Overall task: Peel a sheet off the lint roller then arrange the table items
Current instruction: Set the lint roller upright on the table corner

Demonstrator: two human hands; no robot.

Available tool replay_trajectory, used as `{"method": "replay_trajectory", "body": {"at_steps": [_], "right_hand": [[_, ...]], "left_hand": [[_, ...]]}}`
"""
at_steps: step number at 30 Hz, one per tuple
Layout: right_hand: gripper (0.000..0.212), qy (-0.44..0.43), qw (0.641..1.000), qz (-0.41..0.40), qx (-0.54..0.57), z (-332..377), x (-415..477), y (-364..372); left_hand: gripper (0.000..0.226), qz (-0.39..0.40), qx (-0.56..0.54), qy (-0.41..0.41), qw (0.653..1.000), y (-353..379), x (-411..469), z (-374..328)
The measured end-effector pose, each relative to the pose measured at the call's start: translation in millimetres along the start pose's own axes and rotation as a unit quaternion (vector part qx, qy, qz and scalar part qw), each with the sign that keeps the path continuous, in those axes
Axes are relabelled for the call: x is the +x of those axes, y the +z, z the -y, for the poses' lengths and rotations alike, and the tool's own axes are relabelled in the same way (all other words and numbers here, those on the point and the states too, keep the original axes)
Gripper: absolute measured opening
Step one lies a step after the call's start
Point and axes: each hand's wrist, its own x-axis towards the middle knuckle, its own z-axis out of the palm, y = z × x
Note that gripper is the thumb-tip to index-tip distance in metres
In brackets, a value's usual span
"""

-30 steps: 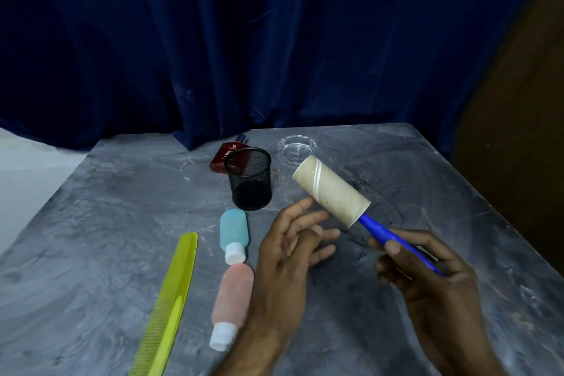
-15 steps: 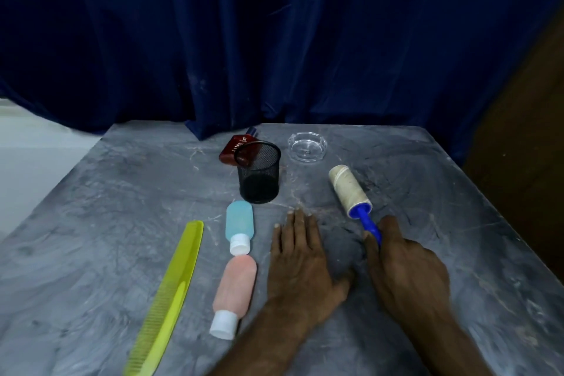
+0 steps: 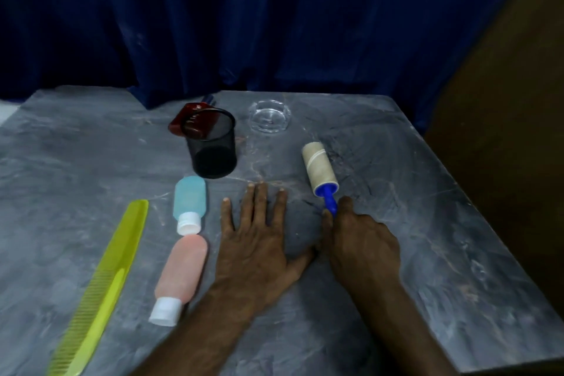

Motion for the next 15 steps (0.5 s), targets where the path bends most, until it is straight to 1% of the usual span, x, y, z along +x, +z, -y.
{"method": "replay_trajectory", "body": {"at_steps": [3,7,9,13,15], "right_hand": [[0.046,0.017,1.000,-0.006,-0.012,-14.4,2.8,-1.4],[0.038,0.050,0.999,-0.012,-0.003,-39.9,9.8,-4.7],[0.036,0.073,0.997,-0.004,0.009,-52.4,12.7,-8.3],[0.040,0.114,0.993,0.017,0.008,-82.5,16.8,-16.0],[0.039,0.123,0.992,-0.002,0.005,-100.4,15.9,-18.0]], "left_hand": [[0.111,-0.002,-0.012,0.005,1.000,1.4,2.1,-0.5],[0.110,0.005,-0.021,0.007,1.000,1.3,2.4,0.3],[0.110,0.005,-0.017,0.008,1.000,0.7,1.7,1.1],[0.110,0.009,-0.022,0.012,1.000,0.5,1.4,2.7],[0.109,0.010,-0.022,0.013,1.000,-0.1,2.1,2.5]]}}
